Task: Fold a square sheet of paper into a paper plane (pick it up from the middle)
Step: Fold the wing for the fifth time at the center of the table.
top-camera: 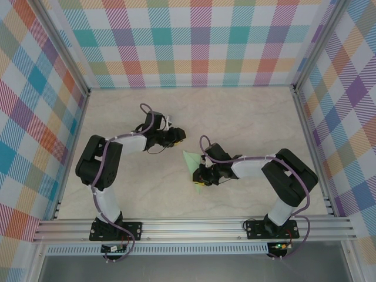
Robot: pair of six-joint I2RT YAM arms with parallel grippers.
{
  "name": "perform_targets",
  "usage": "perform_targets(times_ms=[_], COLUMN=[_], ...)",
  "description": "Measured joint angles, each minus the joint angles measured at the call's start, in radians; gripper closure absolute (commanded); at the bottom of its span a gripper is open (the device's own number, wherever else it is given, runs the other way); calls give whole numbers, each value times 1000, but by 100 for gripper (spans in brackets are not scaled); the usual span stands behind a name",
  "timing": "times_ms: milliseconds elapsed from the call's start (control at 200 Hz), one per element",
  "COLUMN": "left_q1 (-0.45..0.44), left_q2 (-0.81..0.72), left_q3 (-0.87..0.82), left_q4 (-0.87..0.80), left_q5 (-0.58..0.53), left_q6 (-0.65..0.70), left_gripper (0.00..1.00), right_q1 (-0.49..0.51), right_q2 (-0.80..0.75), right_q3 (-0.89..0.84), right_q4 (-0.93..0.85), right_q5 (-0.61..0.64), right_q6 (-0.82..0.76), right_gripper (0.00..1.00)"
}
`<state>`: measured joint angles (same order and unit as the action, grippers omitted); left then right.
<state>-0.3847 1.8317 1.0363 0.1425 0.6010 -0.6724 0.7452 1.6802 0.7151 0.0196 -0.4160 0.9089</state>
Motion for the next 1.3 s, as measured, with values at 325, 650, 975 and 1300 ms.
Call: perform_targets(times_ms=[325,650,975,1300], left_q1=[-161,-188,-189,-189], left_q2=[-98,40,47,45], left_q3=[-91,-118,-114,-109], left_q4=[40,27,16,4], left_q5=[1,-68,-85,-90], left_q6=[-35,-53,-38,-35], left_gripper=[68,72,72,71], right_q1=[0,0,0,0], right_q2=[4,2,-40,2], right_q3=[8,8,44,75], right_q4=[-14,-10,-29,-23], right_q5=[3,0,-16,-47], right_q6=[7,18,17,18], right_gripper=[80,79,76,76])
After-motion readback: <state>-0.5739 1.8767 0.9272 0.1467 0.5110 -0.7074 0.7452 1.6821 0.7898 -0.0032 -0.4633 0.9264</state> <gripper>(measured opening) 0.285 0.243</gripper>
